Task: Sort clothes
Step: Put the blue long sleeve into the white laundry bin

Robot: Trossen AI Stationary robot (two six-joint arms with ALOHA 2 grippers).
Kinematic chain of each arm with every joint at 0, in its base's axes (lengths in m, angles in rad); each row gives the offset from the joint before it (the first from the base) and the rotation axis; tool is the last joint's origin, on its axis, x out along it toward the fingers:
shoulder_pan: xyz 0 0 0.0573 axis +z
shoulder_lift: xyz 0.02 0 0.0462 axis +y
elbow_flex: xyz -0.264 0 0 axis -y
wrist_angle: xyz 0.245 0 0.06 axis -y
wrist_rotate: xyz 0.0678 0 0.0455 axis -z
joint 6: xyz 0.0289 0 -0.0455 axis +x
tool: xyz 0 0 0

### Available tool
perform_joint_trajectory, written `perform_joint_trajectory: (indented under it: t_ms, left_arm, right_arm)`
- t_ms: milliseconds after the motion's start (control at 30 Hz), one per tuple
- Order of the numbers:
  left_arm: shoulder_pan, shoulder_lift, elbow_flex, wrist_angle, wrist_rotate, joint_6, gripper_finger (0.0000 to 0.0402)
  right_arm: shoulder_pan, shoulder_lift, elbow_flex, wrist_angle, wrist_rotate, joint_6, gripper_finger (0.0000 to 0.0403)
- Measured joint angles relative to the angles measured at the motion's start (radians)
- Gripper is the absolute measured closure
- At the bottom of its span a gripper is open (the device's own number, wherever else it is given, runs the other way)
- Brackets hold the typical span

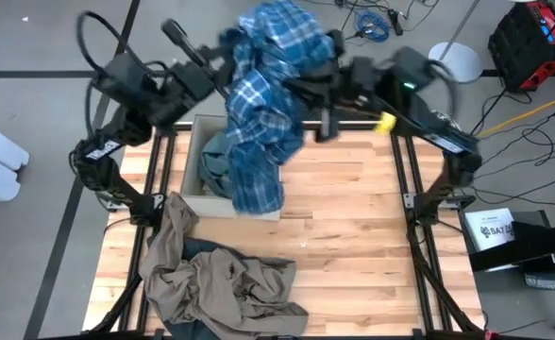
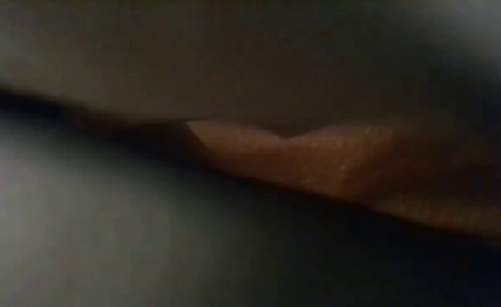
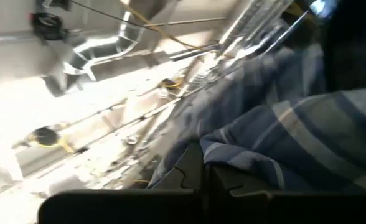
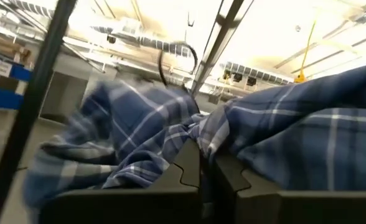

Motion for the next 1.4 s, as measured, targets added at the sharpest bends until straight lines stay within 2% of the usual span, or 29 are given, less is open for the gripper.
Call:
perform_joint_trajectory:
  t_ms: [167, 233, 300, 400, 500, 633, 800, 933, 1033, 1200, 1400]
  left_arm:
    - [0.089, 0.000, 0.056, -0.002, 0.003, 0.056, 0.0401]
    - [0.137, 0.000, 0.082, -0.027, 0.005, 0.043, 0.0401]
    - [0.191, 0.000, 0.105, -0.076, 0.006, -0.003, 0.0401]
    - [0.261, 0.000, 0.125, -0.181, 0.014, -0.054, 0.0401]
    - [0.325, 0.000, 0.125, -0.285, 0.019, -0.066, 0.0401]
    - [0.401, 0.000, 0.125, -0.458, 0.056, -0.153, 0.0401]
    - [0.454, 0.002, 0.125, -0.673, 0.209, -0.287, 0.0401]
    - [0.466, 0.004, 0.125, -0.816, 0.293, -0.398, 0.0401]
    - [0.462, 0.003, 0.094, -0.924, 0.302, -0.441, 0.0401]
    - [0.431, -0.010, -0.066, -1.010, 0.327, -0.513, 0.0401]
    - [0.368, -0.065, -0.399, -0.949, 0.320, -0.529, 0.0401]
  right_arm:
    - [-0.081, 0.172, 0.153, 0.105, -0.083, 0.059, 0.0403]
    - [-0.123, 0.197, 0.122, 0.252, -0.115, 0.166, 0.0403]
    - [-0.166, 0.234, 0.125, 0.314, -0.149, 0.279, 0.0403]
    - [-0.222, 0.271, 0.128, 0.315, -0.215, 0.391, 0.0403]
    - [-0.248, 0.295, 0.127, 0.294, -0.247, 0.436, 0.0403]
    - [-0.266, 0.294, 0.127, 0.177, -0.254, 0.434, 0.0402]
    - [-0.273, 0.270, 0.127, -0.051, -0.326, 0.405, 0.0402]
    - [-0.278, 0.246, 0.128, -0.275, -0.336, 0.316, 0.0402]
    - [-0.274, 0.241, 0.128, -0.447, -0.355, 0.226, 0.0402]
    - [-0.257, 0.241, 0.127, -0.688, -0.353, 0.100, 0.0402]
    - [-0.236, 0.241, 0.127, -0.868, -0.350, 0.013, 0.0402]
